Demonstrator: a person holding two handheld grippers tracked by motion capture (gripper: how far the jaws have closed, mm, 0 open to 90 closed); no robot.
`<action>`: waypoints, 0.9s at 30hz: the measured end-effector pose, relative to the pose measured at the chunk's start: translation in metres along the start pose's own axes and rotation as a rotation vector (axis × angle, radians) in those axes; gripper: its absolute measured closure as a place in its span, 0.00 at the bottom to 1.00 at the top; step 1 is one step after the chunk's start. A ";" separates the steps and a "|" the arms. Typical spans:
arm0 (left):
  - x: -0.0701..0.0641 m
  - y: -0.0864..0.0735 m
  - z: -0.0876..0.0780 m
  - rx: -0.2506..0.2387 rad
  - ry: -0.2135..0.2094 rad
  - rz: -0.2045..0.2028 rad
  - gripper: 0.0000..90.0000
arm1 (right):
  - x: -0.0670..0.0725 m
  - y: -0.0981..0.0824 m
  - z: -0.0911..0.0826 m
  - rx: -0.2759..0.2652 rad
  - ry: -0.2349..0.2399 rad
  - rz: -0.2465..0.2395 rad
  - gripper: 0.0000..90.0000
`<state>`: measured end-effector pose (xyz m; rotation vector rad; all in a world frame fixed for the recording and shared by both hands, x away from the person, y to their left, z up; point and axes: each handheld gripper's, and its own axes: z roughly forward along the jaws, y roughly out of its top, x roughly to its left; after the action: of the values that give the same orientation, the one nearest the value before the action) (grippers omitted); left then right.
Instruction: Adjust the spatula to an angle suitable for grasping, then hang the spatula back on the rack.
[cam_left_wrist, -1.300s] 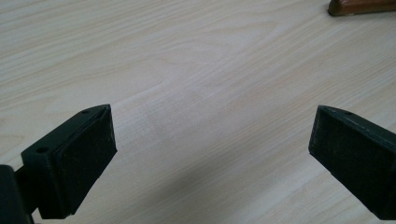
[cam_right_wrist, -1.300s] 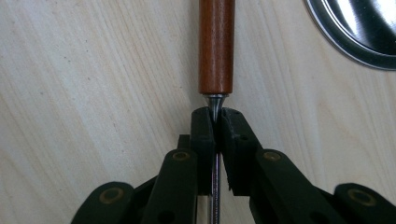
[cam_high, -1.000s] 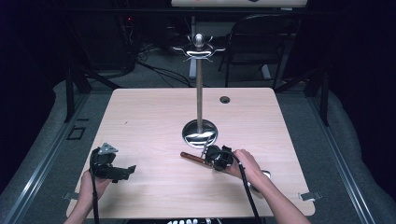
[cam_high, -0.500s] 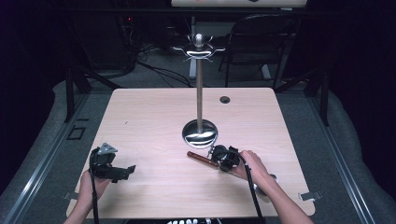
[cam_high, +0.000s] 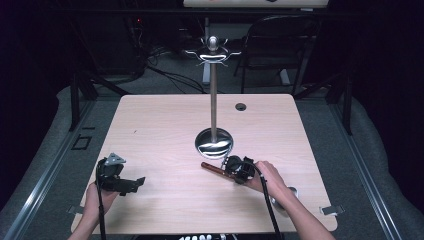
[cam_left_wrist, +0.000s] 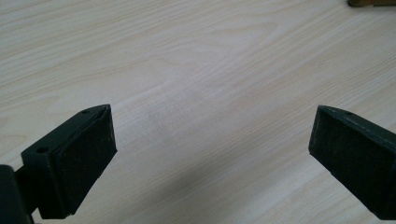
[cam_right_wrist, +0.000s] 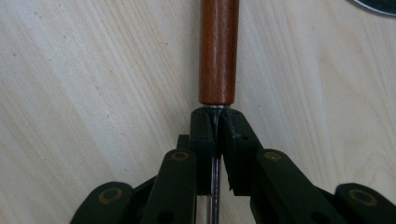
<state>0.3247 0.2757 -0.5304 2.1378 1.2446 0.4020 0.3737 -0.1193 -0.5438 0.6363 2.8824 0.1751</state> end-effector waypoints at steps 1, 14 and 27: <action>0.000 0.000 0.000 0.000 0.000 0.000 0.01 | 0.000 0.000 0.000 0.002 0.002 0.002 0.93; 0.000 0.000 0.000 -0.002 -0.002 0.000 0.01 | -0.001 -0.002 -0.011 -0.067 -0.037 0.026 0.94; -0.001 0.000 0.001 -0.001 -0.003 -0.001 0.01 | -0.001 -0.004 -0.014 -0.095 -0.029 0.034 0.94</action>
<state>0.3250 0.2745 -0.5308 2.1364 1.2434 0.3995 0.3707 -0.1242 -0.5302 0.6653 2.8169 0.3036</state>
